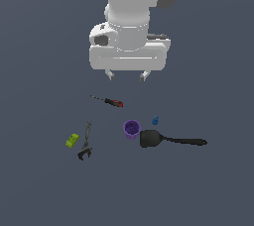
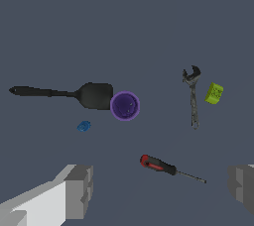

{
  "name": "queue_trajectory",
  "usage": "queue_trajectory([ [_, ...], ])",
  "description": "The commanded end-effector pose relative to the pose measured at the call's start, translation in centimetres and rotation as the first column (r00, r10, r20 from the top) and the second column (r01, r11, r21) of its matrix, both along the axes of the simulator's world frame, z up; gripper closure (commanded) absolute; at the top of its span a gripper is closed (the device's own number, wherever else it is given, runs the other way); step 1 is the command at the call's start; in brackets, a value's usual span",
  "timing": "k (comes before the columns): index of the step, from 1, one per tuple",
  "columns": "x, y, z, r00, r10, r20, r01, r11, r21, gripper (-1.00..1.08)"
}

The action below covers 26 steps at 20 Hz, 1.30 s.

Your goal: Pick up a designated object from a clutter of objects.

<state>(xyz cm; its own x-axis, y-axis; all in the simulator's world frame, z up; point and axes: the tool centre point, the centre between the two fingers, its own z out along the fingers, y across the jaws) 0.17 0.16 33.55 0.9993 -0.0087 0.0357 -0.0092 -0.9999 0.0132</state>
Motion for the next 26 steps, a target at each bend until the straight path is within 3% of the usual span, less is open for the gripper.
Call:
queue_trajectory([
  [1, 0.0, 0.0, 0.0, 1.0, 0.0, 0.0, 0.0, 1.0, 0.0, -0.92],
  [16, 0.4, -0.7, 0.6, 1.0, 0.02, 0.001, -0.02, 1.0, 0.005, -0.92],
  [26, 2.7, -3.5, -2.4, 0.999, -0.035, -0.005, 0.035, 0.999, 0.021, -0.92],
])
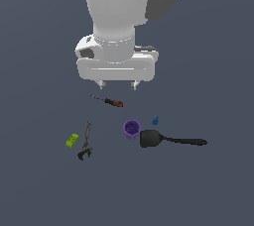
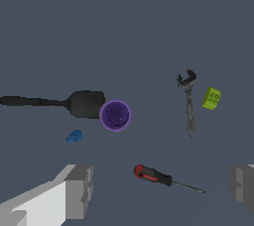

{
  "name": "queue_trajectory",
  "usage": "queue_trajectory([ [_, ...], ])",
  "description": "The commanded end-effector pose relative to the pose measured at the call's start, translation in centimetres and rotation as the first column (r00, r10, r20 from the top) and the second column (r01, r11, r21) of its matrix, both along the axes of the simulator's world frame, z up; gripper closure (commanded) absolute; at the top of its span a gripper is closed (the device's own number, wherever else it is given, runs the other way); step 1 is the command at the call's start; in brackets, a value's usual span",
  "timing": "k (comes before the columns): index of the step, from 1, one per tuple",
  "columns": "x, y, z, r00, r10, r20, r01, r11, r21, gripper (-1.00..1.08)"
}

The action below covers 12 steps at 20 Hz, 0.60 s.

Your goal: Pick up a designated object from a clutter of objects.

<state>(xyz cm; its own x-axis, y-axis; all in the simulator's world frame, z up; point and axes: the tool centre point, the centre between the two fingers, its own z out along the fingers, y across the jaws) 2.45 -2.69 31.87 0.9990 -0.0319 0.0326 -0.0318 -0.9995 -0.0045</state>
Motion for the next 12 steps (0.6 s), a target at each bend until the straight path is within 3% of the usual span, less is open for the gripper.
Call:
queue_trajectory([
  [1, 0.8, -1.1, -1.2, 1.0, -0.022, -0.003, 0.022, 1.0, 0.005, -0.92],
  [12, 4.9, -9.4, -10.0, 0.986, -0.164, -0.016, 0.164, 0.986, 0.023, -0.92],
])
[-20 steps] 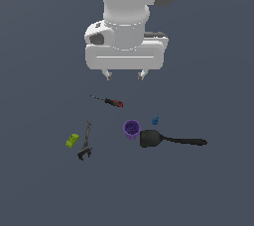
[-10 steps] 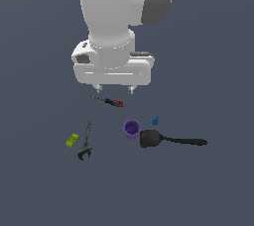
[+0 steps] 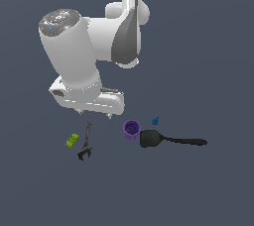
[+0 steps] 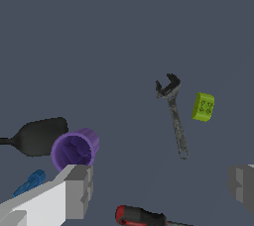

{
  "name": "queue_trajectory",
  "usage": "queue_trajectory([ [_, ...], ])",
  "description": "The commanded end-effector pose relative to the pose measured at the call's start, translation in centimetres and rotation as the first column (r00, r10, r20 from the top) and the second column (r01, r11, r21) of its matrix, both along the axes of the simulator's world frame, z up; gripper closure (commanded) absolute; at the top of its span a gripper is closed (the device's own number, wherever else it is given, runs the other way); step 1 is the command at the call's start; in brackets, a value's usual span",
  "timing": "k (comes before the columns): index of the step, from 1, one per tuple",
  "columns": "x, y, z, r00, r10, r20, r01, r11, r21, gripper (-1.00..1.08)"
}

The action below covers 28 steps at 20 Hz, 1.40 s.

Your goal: Pick up a designated object from a clutter of objects.

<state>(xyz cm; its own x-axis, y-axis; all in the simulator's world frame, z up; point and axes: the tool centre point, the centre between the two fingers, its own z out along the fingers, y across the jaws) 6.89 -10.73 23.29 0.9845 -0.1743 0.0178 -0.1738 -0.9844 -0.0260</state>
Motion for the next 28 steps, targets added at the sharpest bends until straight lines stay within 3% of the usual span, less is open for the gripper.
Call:
queue_trajectory([
  [1, 0.7, -2.2, -2.4, 0.999, -0.036, -0.003, 0.036, 0.999, 0.001, -0.92],
  [9, 1.5, -9.1, -10.1, 0.99, -0.143, -0.013, 0.143, 0.99, -0.005, -0.92],
  [15, 1.2, -12.7, -14.3, 0.98, -0.196, -0.018, 0.196, 0.981, -0.015, -0.92],
  [21, 0.8, -14.6, -16.6, 0.974, -0.223, -0.021, 0.223, 0.975, -0.021, -0.92],
  [28, 0.7, -14.9, -17.1, 0.973, -0.228, -0.023, 0.227, 0.974, -0.022, -0.92],
])
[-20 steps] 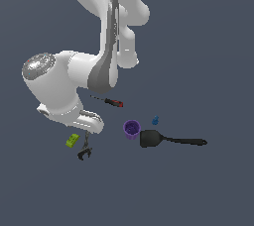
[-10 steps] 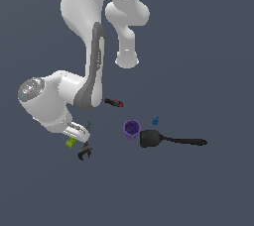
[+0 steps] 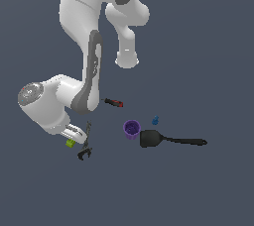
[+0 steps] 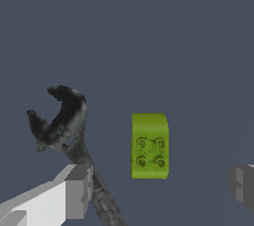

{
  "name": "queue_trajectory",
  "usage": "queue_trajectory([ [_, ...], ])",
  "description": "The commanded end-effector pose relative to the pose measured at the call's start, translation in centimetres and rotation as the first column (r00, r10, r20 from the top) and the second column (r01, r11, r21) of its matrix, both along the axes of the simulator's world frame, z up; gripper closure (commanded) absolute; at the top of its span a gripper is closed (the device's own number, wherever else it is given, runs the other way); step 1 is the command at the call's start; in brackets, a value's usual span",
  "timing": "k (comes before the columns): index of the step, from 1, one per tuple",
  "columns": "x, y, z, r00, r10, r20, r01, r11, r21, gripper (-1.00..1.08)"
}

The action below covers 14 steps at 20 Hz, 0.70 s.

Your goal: Pick up a designated object from a clutter of objects.

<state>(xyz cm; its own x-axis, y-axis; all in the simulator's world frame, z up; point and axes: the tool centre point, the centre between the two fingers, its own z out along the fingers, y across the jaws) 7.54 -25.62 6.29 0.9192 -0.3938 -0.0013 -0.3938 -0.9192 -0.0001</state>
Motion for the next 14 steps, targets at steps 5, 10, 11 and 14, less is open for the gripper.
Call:
queue_trajectory([
  [5, 0.0, 0.0, -1.7, 1.0, 0.0, 0.0, 0.0, 1.0, 0.0, -0.92],
  [10, -0.1, 0.0, -4.2, 1.0, -0.001, 0.001, 0.001, 1.0, 0.0, -0.92],
  [11, -0.1, 0.0, -4.6, 1.0, -0.001, 0.001, 0.001, 1.0, 0.0, -0.92],
  [14, 0.0, 0.0, -5.1, 1.0, -0.001, 0.001, 0.001, 1.0, 0.0, -0.92],
])
